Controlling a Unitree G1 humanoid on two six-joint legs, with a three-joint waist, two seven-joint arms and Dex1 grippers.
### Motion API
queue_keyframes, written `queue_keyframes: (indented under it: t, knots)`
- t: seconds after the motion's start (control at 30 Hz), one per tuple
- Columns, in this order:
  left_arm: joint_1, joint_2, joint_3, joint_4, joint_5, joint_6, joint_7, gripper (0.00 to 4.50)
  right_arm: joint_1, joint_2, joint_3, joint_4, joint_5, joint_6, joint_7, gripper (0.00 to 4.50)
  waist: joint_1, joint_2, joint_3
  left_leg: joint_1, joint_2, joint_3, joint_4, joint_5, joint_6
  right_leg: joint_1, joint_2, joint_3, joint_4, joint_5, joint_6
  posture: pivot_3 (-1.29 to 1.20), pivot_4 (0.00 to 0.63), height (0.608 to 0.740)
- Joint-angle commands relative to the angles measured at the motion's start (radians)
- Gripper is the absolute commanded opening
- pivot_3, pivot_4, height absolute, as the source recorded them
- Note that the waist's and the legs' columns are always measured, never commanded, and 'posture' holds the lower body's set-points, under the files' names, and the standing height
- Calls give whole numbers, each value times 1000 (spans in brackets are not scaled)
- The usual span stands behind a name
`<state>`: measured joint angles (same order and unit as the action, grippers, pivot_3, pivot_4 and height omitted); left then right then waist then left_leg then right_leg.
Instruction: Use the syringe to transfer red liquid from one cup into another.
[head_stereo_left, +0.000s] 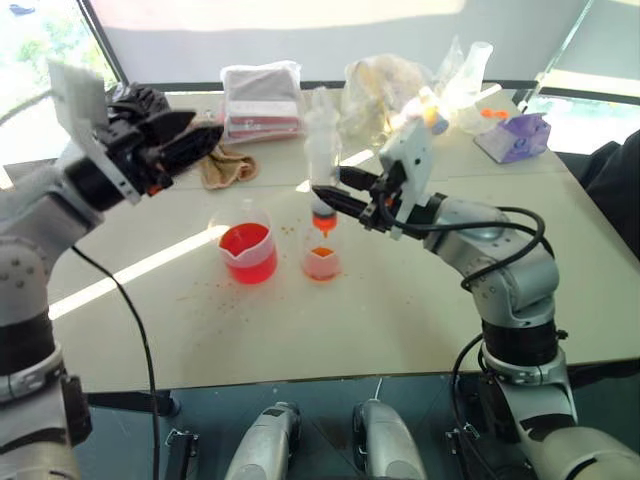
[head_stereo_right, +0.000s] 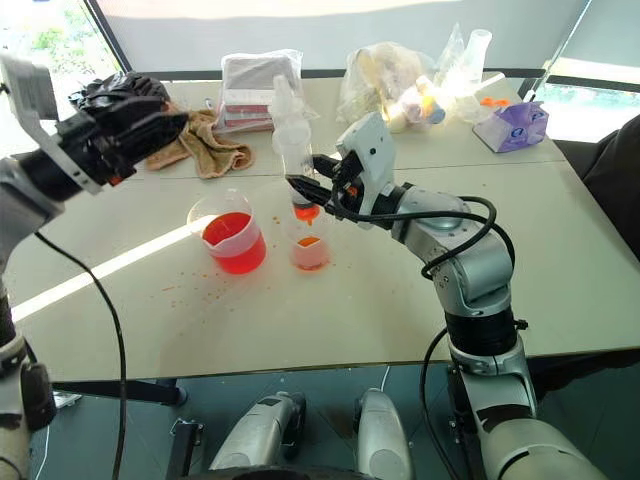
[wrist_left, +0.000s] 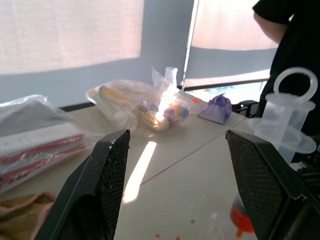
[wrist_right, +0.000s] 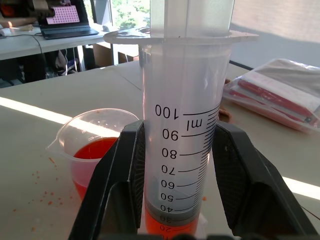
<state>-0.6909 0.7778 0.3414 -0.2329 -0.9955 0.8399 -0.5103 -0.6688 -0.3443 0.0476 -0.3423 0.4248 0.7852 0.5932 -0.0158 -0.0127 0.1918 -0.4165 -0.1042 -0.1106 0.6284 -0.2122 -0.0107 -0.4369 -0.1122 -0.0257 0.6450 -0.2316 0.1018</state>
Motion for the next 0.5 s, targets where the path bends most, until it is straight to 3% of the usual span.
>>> queue_keyframes:
  t: [0.03,0.27,0.5]
  knots:
    - [-99,-38,-36,26,-17,16,6,3175,3,-4,-6,-37,1,-37,-11,1442,2,0,0,0,0,0,0,0,0,0,0,0,0,0,0,0,150,734]
    - [-209,-149,-131,50,-1,44,-1,3175,9,-6,6,-34,0,-54,-14,1442,1,0,0,0,-1,-1,1,0,0,1,1,-1,0,0,0,0,150,734]
    - [-213,-181,-214,59,79,16,-70,3175,16,-9,10,-45,3,-54,-14,1442,1,0,0,0,-1,-1,1,0,0,1,1,-1,0,0,0,0,150,734]
